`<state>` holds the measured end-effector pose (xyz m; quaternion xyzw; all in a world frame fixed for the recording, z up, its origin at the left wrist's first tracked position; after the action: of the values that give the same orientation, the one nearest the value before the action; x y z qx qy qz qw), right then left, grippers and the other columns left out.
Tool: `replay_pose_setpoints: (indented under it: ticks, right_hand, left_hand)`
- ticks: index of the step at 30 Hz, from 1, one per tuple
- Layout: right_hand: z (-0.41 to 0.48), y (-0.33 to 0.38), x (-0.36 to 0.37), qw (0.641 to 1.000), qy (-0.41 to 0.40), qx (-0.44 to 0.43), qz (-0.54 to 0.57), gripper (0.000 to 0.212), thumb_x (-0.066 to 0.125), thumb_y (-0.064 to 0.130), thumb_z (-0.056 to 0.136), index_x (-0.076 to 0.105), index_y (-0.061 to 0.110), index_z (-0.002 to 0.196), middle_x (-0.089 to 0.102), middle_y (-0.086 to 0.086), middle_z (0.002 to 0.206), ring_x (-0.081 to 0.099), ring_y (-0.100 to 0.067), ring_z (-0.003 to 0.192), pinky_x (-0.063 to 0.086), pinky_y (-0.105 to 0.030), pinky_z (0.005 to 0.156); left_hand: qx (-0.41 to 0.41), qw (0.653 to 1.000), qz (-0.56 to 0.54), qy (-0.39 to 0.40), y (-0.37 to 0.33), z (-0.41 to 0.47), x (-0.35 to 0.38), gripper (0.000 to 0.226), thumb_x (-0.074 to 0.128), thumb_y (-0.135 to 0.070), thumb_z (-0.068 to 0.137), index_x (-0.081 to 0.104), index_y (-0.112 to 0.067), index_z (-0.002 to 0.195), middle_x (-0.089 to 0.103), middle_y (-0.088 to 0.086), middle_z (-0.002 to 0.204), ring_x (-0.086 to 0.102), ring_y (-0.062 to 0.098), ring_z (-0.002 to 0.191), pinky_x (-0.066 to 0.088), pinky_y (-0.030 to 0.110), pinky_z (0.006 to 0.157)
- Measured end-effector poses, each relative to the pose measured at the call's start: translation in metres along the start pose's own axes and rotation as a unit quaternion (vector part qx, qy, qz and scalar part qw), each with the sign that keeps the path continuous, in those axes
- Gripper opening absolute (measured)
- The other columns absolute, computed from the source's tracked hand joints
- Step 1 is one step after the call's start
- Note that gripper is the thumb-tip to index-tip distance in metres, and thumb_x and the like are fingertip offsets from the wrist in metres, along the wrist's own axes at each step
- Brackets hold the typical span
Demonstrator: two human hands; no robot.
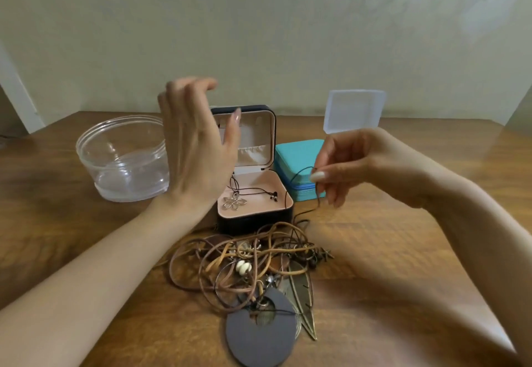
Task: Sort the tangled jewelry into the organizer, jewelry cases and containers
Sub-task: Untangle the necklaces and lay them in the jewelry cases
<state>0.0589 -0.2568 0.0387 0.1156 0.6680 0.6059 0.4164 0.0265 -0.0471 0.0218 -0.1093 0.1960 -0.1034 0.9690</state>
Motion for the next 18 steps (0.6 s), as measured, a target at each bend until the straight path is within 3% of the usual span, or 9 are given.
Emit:
replay_pose_setpoints:
  ticks: [1, 3, 4, 6, 7, 9, 13, 18]
  right_hand:
    - [0.001, 0.000, 0.004, 1.000, -0.021, -0.018, 0.013, 0.014, 0.069, 0.010, 0.071, 0.065, -0.001, 0.079, 0.069, -0.012, 0.068, 0.065, -0.018, 0.056, 0.054, -0.023, 0.053]
    - [0.004, 0.001, 0.010, 0.995, -0.065, -0.048, 0.050, 0.007, 0.068, 0.005, 0.074, 0.066, 0.000, 0.079, 0.069, -0.006, 0.066, 0.064, -0.013, 0.054, 0.053, -0.021, 0.053]
    - [0.004, 0.002, 0.013, 0.991, -0.090, -0.064, 0.071, 0.005, 0.067, 0.004, 0.074, 0.067, 0.001, 0.077, 0.070, -0.006, 0.066, 0.064, -0.012, 0.054, 0.053, -0.021, 0.053]
    - [0.003, 0.004, 0.013, 0.981, -0.143, -0.097, 0.084, 0.005, 0.067, 0.009, 0.072, 0.068, 0.006, 0.075, 0.070, -0.005, 0.067, 0.064, -0.012, 0.056, 0.053, -0.020, 0.054]
    - [0.003, 0.004, 0.012, 0.977, -0.167, -0.110, 0.080, 0.007, 0.067, 0.012, 0.071, 0.068, 0.007, 0.076, 0.070, -0.004, 0.068, 0.064, -0.012, 0.058, 0.053, -0.019, 0.055]
    - [0.002, 0.003, 0.008, 0.970, -0.200, -0.113, 0.082, 0.010, 0.067, 0.016, 0.071, 0.069, 0.009, 0.077, 0.069, -0.003, 0.068, 0.063, -0.012, 0.060, 0.052, -0.019, 0.055]
    - [0.003, -0.003, 0.003, 0.965, -0.225, -0.080, 0.109, 0.015, 0.068, 0.023, 0.068, 0.069, 0.012, 0.079, 0.070, -0.002, 0.072, 0.064, -0.013, 0.066, 0.053, -0.020, 0.059]
    - [0.004, -0.006, -0.002, 0.961, -0.202, -0.060, 0.181, 0.013, 0.068, 0.022, 0.070, 0.069, 0.012, 0.078, 0.071, -0.009, 0.083, 0.060, -0.011, 0.061, 0.048, -0.018, 0.051]
  left_hand:
    - [0.048, 0.997, -0.050, -0.032, -0.011, 0.001, -0.005, 0.034, 0.054, -0.021, 0.091, 0.051, 0.004, 0.113, 0.051, 0.019, 0.111, 0.044, 0.025, 0.105, 0.034, 0.027, 0.090]
    - [0.054, 0.969, -0.238, 0.048, -0.036, 0.000, -0.014, 0.033, 0.050, -0.030, 0.095, 0.052, -0.003, 0.113, 0.058, 0.010, 0.109, 0.053, 0.017, 0.103, 0.040, 0.021, 0.088]
    - [-0.002, 0.933, -0.330, 0.141, -0.049, -0.002, -0.016, 0.040, 0.045, -0.042, 0.093, 0.049, -0.009, 0.116, 0.062, 0.003, 0.110, 0.058, 0.010, 0.103, 0.042, 0.014, 0.086]
    - [-0.125, 0.847, -0.400, 0.328, -0.062, -0.012, -0.012, 0.052, 0.039, -0.056, 0.080, 0.048, -0.020, 0.118, 0.065, -0.011, 0.105, 0.060, -0.004, 0.100, 0.044, 0.006, 0.077]
    - [-0.156, 0.812, -0.410, 0.385, -0.063, -0.017, -0.007, 0.053, 0.042, -0.056, 0.077, 0.051, -0.021, 0.116, 0.069, -0.010, 0.099, 0.063, -0.005, 0.095, 0.047, 0.008, 0.076]
    - [-0.189, 0.767, -0.442, 0.425, -0.058, -0.021, 0.001, 0.043, 0.053, -0.046, 0.076, 0.059, -0.016, 0.106, 0.074, -0.001, 0.085, 0.069, 0.005, 0.087, 0.053, 0.020, 0.081]
    - [-0.224, 0.731, -0.470, 0.441, -0.042, -0.020, 0.007, 0.017, 0.064, -0.021, 0.079, 0.063, -0.012, 0.093, 0.071, -0.001, 0.071, 0.069, 0.009, 0.076, 0.056, 0.025, 0.079]
    - [-0.174, 0.737, -0.413, 0.506, -0.038, -0.023, 0.013, 0.010, 0.064, -0.015, 0.083, 0.064, -0.013, 0.093, 0.069, -0.006, 0.076, 0.066, 0.002, 0.074, 0.052, 0.018, 0.072]
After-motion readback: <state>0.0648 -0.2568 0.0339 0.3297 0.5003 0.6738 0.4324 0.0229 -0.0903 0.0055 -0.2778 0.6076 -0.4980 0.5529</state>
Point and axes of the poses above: each hand's wrist, its own z-axis towards the middle knuckle, its own x-axis out of the palm, y = z × x, the point moved 2 cm from there along z, towards the middle knuckle
